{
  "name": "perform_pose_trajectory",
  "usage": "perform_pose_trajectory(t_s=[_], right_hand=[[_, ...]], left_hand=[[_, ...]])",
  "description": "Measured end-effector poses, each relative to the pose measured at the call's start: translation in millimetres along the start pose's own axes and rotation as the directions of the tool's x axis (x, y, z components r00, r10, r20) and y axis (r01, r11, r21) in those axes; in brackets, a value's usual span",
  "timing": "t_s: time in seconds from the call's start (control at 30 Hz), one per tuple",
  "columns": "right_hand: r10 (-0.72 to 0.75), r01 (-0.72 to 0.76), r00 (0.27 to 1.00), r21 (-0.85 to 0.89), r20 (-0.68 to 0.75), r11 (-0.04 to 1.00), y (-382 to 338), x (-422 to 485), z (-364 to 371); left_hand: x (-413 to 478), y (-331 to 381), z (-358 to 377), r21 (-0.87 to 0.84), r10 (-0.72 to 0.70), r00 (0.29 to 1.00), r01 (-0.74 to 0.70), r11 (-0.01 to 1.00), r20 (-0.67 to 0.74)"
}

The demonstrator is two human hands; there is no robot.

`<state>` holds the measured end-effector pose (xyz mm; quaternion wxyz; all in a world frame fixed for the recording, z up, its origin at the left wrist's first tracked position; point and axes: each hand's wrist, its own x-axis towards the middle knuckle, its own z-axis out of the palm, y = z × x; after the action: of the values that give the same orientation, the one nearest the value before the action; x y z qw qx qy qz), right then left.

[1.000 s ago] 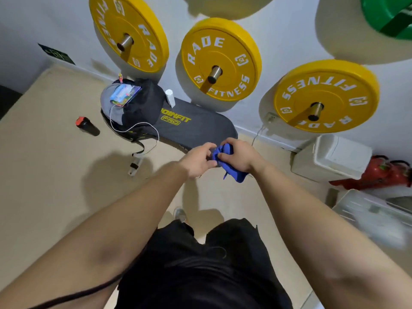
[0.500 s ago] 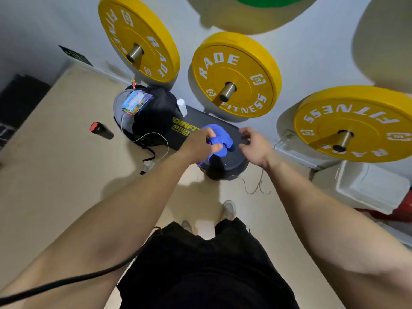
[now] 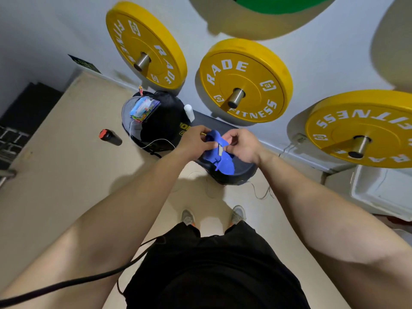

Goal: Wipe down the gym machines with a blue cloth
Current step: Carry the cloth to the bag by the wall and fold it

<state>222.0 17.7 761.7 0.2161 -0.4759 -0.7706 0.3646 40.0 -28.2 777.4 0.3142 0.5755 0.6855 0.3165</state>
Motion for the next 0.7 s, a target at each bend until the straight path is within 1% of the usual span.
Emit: perform_pose_trajectory(t_s=[0.1, 0.2, 0.3, 0.43, 0.47, 0.57, 0.6, 0.7], right_hand=[[0.046, -0.046, 0.999, -0.017, -0.019, 0.999, -2.1, -0.3, -10.5], [0.103, -0.103, 0.994, -0.015, -0.035, 0.995, -3.2, -2.1, -20.7], [0.107, -0.106, 0.994, 0.047, -0.026, 0.993, -2.1, -6.5, -22.8], [0.093, -0.097, 0.995, 0.147, 0.035, 0.984, -2.8, -16.2, -22.5], [0.066, -0.070, 0.997, 0.123, 0.037, 0.990, -1.8, -16.6, -23.1], [-0.003, 0.000, 1.000, -0.106, -0.027, 0.994, 2.0, -14.5, -28.2], [-0.008, 0.004, 1.000, -0.127, -0.029, 0.992, 2.4, -14.4, -31.3], [-0.012, 0.016, 1.000, -0.182, 0.027, 0.983, 5.4, -18.4, -42.1]], left_hand=[[-0.8, -5.8, -3.6, 0.031, 0.004, 1.000, -0.003, 1.000, -0.020], [-4.2, -7.8, -7.9, 0.168, 0.034, 0.997, -0.022, 0.986, -0.074], [-5.7, -10.7, -10.0, 0.271, 0.071, 0.995, -0.049, 0.961, -0.072], [-6.7, -4.7, -7.9, 0.287, 0.061, 0.995, -0.035, 0.957, -0.084], [-6.9, -2.6, -6.3, 0.290, 0.064, 0.994, -0.037, 0.956, -0.085], [-7.2, -1.4, -5.6, 0.282, 0.087, 0.993, -0.064, 0.957, -0.073], [-7.9, -1.6, -8.1, 0.297, 0.101, 0.993, -0.080, 0.951, -0.056], [-12.3, -5.6, -17.0, 0.358, 0.149, 0.989, -0.148, 0.922, 0.024]])
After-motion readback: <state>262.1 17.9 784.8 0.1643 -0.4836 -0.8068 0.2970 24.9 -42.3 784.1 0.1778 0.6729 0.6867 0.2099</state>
